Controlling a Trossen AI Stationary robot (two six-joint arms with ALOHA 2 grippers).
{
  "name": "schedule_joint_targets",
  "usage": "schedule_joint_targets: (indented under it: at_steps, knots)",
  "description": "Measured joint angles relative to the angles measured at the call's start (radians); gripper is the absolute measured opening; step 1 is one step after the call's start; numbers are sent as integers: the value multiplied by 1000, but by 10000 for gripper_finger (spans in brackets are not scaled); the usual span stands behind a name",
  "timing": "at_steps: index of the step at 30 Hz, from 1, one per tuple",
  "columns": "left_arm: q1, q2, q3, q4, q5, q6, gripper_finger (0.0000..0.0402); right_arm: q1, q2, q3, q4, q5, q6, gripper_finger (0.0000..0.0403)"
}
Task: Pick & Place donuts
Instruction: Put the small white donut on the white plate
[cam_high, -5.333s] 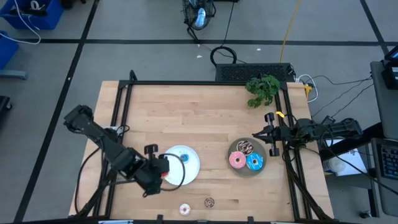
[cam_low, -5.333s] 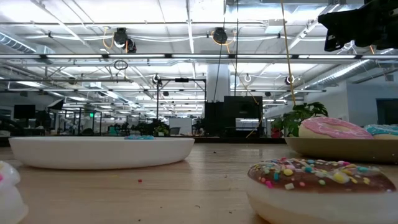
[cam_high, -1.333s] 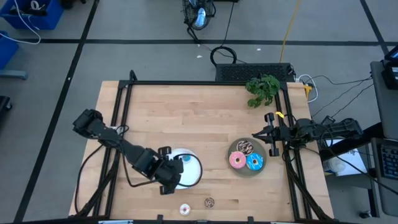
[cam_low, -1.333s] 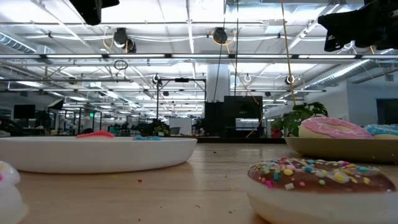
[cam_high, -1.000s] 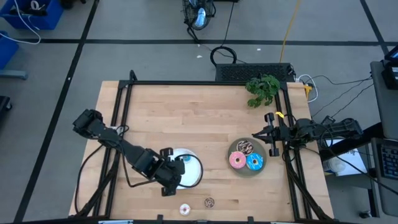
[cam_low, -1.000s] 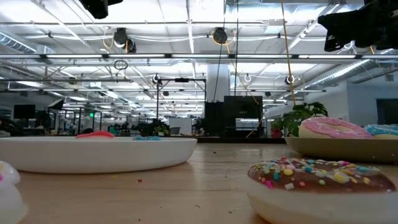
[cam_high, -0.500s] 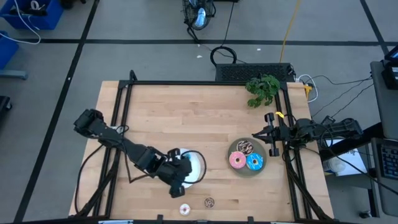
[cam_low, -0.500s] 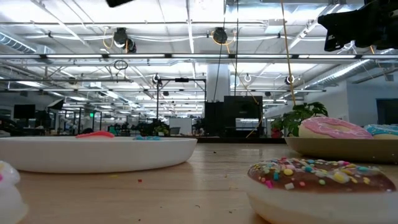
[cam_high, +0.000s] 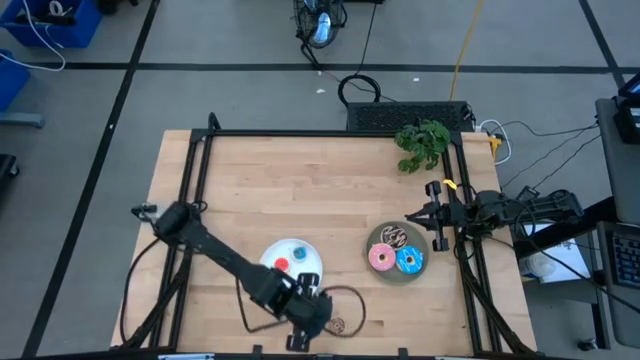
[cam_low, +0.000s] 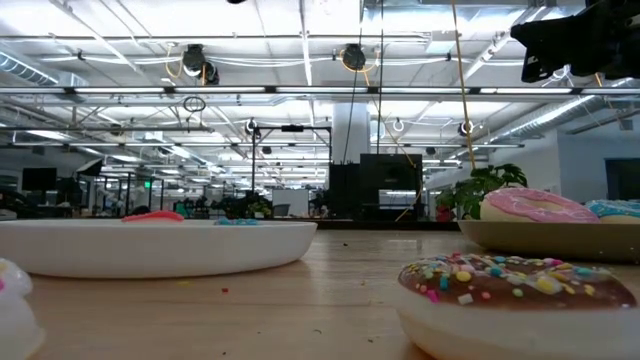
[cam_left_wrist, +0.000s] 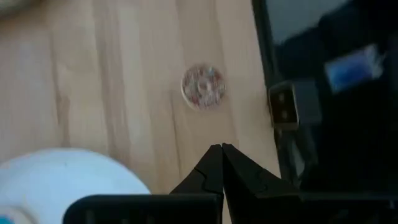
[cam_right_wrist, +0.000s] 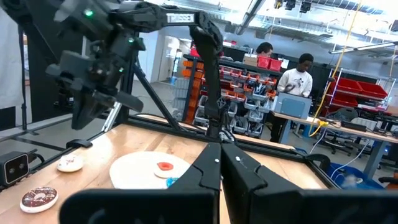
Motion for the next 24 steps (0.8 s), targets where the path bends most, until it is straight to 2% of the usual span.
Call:
schedule_joint_targets:
  at_steps: [4, 10, 18, 24]
  knots:
    - [-17, 49, 66, -88, -6, -6, 7, 0, 1, 0, -4, 0, 3, 0]
    - [-36, 52, 29, -100, 8, -43, 7, 0, 1, 0, -4, 0, 3, 0]
    - [-74, 52, -17, -55, -5, -23, 8, 0, 1, 0, -4, 0, 3, 0]
    - [-84, 52, -47, 17, 24, 4, 8, 0, 1, 0, -4, 0, 3, 0]
